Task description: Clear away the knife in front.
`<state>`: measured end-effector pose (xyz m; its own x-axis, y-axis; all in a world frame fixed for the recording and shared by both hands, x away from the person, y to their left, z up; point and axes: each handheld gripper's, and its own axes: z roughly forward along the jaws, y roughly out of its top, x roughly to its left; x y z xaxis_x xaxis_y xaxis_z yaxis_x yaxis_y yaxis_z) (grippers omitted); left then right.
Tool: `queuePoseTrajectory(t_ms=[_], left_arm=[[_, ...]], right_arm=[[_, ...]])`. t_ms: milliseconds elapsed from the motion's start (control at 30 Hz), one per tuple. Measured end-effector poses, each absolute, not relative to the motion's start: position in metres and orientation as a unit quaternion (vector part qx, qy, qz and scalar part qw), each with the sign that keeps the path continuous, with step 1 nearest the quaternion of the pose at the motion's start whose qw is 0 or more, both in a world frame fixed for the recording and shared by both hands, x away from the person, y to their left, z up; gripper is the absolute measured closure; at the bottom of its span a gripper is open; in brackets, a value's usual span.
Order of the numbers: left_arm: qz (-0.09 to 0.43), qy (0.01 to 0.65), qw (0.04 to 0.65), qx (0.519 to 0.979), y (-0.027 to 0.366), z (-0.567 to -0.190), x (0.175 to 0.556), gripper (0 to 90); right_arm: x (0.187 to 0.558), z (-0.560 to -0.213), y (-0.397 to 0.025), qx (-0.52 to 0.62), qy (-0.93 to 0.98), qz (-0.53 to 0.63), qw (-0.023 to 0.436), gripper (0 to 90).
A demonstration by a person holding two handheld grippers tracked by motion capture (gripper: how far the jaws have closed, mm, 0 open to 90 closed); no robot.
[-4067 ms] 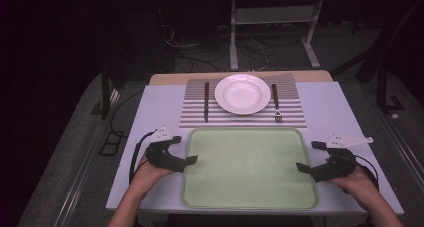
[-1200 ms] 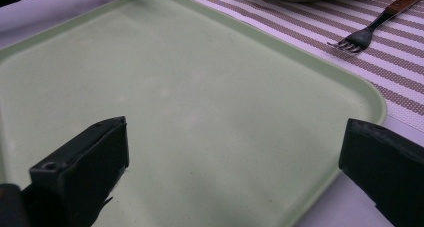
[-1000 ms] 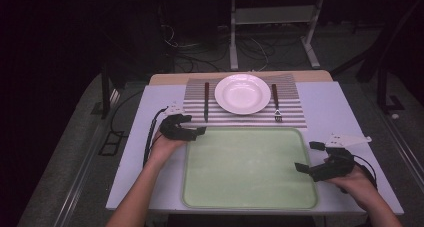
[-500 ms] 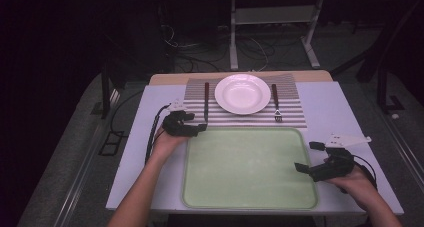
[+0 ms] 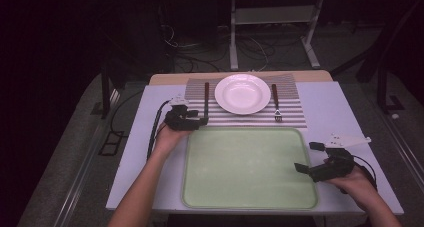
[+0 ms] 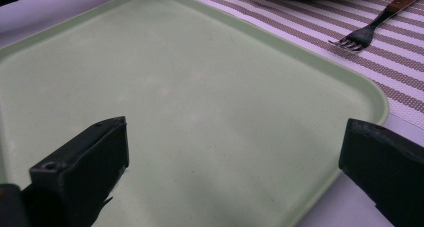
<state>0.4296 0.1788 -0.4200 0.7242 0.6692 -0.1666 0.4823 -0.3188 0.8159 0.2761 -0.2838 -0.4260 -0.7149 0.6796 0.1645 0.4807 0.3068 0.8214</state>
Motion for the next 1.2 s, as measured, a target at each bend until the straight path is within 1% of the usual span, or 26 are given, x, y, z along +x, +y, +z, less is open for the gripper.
queuePoseTrajectory(t_ms=[100, 400, 633, 767, 1000, 1200], left_arm=[[0.103, 0.359, 0.462, 0.805, 0.177, -0.42, 0.434, 41.9], [0.107, 0.36, 0.458, 0.806, 0.172, -0.42, 0.445, 48.5], [0.116, 0.361, 0.451, 0.808, 0.166, -0.421, 0.458, 56.4], [0.118, 0.363, 0.447, 0.809, 0.164, -0.422, 0.466, 58.3], [0.117, 0.371, 0.445, 0.807, 0.163, -0.423, 0.478, 67.4], [0.117, 0.372, 0.435, 0.812, 0.158, -0.426, 0.488, 78.5]], right_arm=[[0.276, -0.426, -0.284, 0.363, 0.801, 0.464, 0.107, 0.0], [0.276, -0.426, -0.285, 0.364, 0.8, 0.465, 0.108, 0.0], [0.276, -0.425, -0.286, 0.366, 0.797, 0.468, 0.109, 0.0], [0.276, -0.425, -0.287, 0.366, 0.797, 0.468, 0.109, 0.0], [0.276, -0.425, -0.287, 0.367, 0.796, 0.47, 0.109, 0.0], [0.276, -0.425, -0.287, 0.367, 0.796, 0.47, 0.108, 0.0]])
